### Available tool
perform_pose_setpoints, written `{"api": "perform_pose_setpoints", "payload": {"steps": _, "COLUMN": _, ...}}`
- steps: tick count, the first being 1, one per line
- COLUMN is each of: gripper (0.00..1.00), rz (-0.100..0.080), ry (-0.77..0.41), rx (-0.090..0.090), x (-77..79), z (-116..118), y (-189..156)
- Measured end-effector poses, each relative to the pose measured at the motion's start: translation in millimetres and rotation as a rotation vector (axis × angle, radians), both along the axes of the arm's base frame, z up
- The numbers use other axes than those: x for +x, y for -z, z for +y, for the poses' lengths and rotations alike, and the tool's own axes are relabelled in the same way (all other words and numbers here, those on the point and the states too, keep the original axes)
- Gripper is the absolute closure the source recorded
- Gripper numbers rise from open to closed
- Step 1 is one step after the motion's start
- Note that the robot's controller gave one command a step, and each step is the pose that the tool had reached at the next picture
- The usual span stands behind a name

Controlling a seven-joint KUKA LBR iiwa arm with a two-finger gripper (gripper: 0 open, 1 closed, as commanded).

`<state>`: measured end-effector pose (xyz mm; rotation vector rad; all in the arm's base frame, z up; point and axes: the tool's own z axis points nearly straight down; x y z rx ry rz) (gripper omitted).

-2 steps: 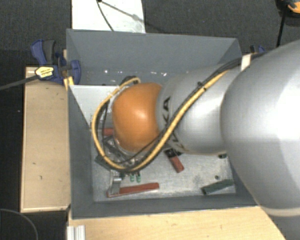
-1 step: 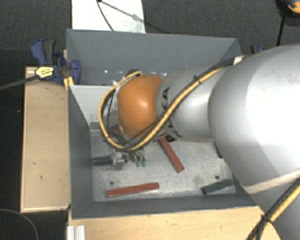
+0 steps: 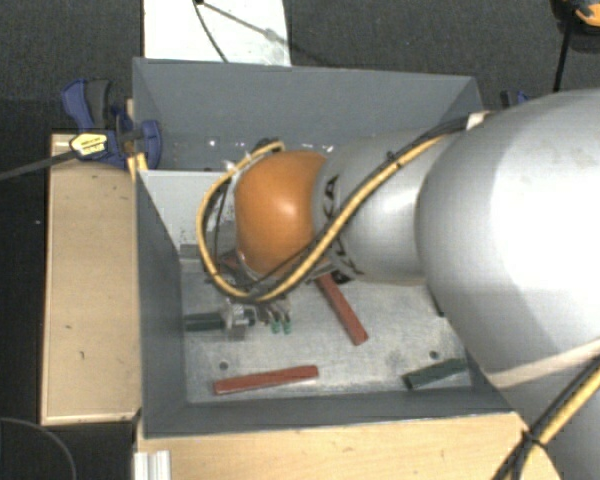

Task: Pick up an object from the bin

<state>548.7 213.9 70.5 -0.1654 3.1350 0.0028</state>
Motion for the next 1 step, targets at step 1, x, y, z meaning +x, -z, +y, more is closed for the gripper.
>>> {"api": "perform_pose_setpoints", "payload": {"steps": 1, "gripper": 1.00, "rz": -0.001, "ry": -0.107, "rx": 0.000, "x": 2.3, "z": 23.1, "y": -151.9}}
